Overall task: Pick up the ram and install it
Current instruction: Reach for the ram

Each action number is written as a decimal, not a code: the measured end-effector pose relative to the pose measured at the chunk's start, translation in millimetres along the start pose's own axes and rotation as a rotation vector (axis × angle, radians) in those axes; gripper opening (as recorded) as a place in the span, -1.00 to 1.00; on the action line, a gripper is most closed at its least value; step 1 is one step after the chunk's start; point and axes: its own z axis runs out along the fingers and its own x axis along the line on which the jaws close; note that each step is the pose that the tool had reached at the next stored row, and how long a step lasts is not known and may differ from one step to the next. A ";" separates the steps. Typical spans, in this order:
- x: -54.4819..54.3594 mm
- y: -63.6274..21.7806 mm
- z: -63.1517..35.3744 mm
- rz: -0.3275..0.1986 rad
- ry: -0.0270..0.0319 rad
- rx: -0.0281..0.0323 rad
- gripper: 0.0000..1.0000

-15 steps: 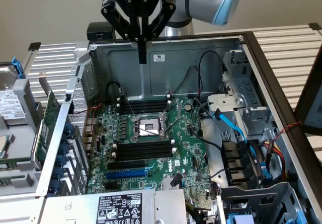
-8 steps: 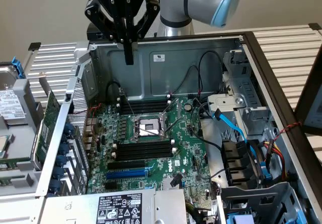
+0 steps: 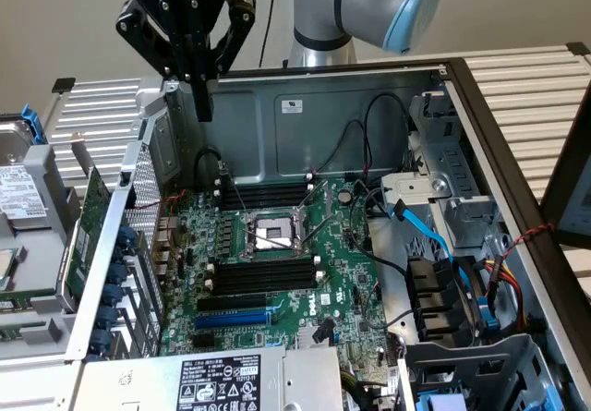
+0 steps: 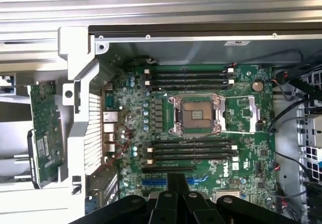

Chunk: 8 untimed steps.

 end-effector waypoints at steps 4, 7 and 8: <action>18.2 -1.3 -0.8 0.000 -0.0018 -0.0001 -0.80; 31.8 -2.3 -1.3 0.000 -0.0018 -0.0001 -0.80; 36.2 -2.7 -1.5 0.000 -0.0019 -0.0001 -0.80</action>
